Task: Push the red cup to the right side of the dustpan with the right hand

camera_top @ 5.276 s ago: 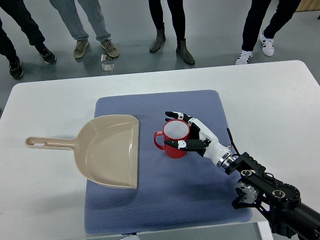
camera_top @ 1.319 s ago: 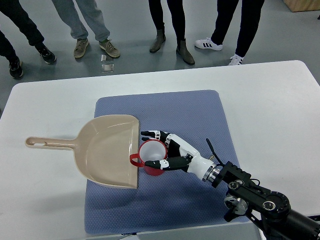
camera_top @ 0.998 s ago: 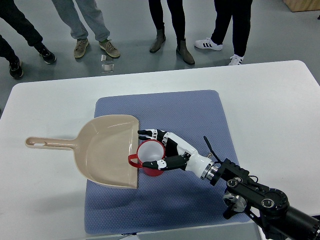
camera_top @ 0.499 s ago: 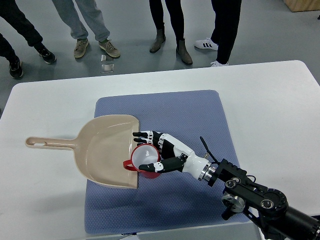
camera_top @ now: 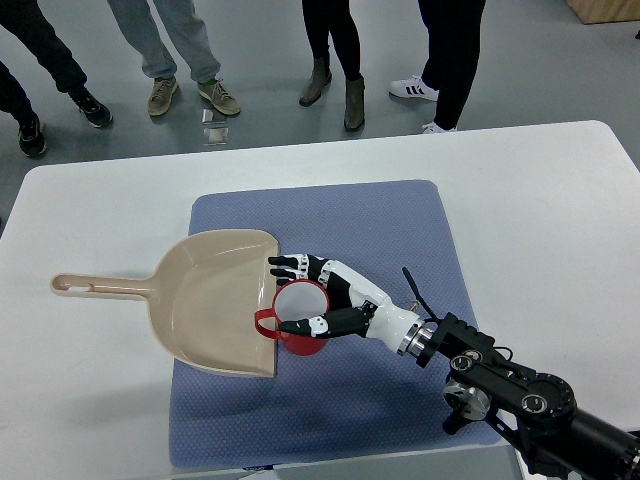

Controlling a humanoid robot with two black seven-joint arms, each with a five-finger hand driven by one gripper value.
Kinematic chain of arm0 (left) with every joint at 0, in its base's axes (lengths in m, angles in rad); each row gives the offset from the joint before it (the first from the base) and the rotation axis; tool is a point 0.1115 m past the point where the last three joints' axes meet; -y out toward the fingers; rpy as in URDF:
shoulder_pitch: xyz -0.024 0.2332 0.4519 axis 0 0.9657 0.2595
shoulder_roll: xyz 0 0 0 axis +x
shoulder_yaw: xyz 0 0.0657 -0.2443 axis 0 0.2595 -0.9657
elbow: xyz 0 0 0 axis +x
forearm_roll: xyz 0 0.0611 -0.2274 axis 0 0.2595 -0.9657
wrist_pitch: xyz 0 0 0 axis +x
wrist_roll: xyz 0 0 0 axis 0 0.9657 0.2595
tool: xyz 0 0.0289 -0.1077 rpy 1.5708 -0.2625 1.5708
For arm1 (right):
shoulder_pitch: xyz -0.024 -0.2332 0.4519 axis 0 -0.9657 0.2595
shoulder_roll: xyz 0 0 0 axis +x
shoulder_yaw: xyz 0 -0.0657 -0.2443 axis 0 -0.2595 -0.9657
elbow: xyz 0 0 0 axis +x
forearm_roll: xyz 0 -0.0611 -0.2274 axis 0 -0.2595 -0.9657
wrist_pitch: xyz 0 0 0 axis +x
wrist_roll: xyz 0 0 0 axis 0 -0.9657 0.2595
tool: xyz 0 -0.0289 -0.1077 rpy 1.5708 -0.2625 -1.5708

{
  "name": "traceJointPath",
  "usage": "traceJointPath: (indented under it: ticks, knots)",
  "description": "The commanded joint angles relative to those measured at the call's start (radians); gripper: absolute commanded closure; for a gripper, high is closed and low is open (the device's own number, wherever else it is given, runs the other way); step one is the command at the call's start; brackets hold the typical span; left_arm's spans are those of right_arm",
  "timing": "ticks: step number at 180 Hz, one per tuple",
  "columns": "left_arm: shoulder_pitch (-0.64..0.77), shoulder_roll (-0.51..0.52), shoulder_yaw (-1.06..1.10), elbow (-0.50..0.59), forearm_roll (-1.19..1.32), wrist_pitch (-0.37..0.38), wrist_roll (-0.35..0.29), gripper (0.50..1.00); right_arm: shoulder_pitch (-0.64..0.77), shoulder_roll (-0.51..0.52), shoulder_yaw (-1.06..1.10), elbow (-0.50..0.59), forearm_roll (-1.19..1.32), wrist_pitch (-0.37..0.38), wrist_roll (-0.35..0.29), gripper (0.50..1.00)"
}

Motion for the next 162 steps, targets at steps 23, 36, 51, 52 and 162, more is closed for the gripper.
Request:
traceJointPath:
  ticks: [23, 36, 51, 52, 162]
  knots:
    - [0.000, 0.000, 0.000, 0.000, 0.000, 0.000, 0.000, 0.500, 0.010, 0.000, 0.009, -0.002, 0.002, -0.001, 0.001, 0.572]
    - [0.000, 0.000, 0.000, 0.000, 0.000, 0.000, 0.000, 0.500, 0.008, 0.000, 0.009, 0.000, 0.003, -0.001, 0.001, 0.572]
    - [0.000, 0.000, 0.000, 0.000, 0.000, 0.000, 0.000, 0.500, 0.008, 0.000, 0.009, 0.000, 0.003, -0.001, 0.001, 0.572]
    - [0.000, 0.000, 0.000, 0.000, 0.000, 0.000, 0.000, 0.500, 0.008, 0.000, 0.009, 0.000, 0.003, -0.001, 0.001, 0.572]
    - [0.000, 0.000, 0.000, 0.000, 0.000, 0.000, 0.000, 0.500, 0.082, 0.000, 0.120, 0.000, 0.020, 0.013, 0.000, 0.572]
